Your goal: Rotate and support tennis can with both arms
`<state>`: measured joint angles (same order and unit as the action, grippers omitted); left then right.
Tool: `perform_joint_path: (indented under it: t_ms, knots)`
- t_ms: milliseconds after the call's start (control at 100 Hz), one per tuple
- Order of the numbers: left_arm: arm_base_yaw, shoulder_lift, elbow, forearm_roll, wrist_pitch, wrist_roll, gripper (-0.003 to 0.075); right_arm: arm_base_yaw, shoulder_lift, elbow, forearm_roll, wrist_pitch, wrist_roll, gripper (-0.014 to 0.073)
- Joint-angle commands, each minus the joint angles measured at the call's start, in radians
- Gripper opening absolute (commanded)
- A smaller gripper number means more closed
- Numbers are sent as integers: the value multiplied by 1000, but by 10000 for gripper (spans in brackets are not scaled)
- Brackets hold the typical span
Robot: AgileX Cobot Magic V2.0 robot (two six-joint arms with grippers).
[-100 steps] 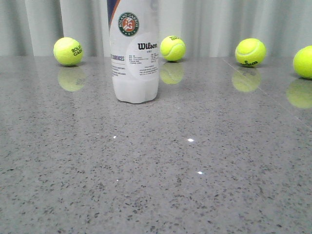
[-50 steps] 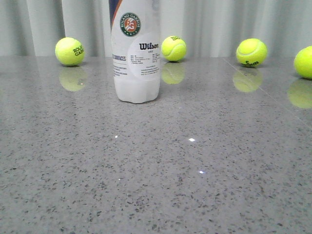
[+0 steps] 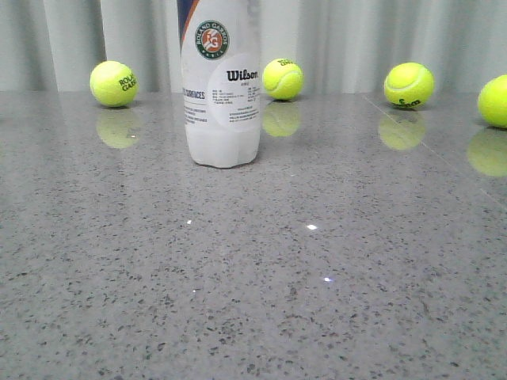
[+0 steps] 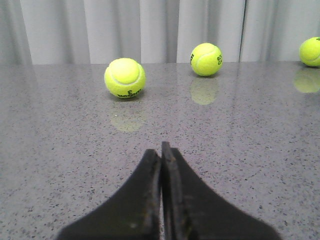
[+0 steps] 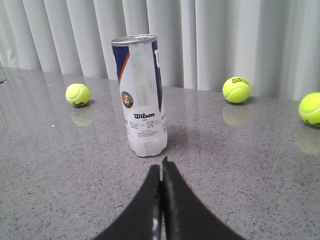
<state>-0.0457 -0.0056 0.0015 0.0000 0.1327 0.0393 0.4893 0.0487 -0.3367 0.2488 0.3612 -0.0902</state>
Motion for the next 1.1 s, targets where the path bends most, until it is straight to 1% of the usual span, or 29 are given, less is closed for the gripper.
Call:
perform_joint_path:
  t_ms: [0, 90, 190, 240, 350, 470, 530, 570, 680, 1090]
  knots:
    - [5, -33, 44, 0, -79, -11, -19, -21, 9, 6, -16, -161, -5, -60]
    - [5, -33, 44, 0, -79, -11, -19, -88, 9, 77, -85, -334, -2, -60]
    - [5, -33, 44, 0, -79, -11, -19, -214, 9, 164, -190, -496, 34, -60]
    - [5, -33, 44, 0, -79, -11, -19, -279, 9, 201, -230, -529, 62, -60]
    - [5, -33, 44, 0, -79, -11, -19, -413, 9, 272, -275, -530, 157, -60]
    - [5, -33, 44, 0, -79, -11, -19, -511, -14, 341, -312, -520, 205, -60]
    - [5, -33, 44, 0, -79, -11, -19, -530, -47, 368, -313, -520, 205, -60]
    - [5, -33, 44, 0, -79, -11, -19, -533, -70, 365, -316, -460, 203, -60]
    - [5, -33, 44, 0, -79, -11, -19, -534, -75, 367, -332, -406, 203, -60]
    - [5, -33, 44, 0, -79, -11, -19, -534, -75, 367, -332, -419, 203, -60]
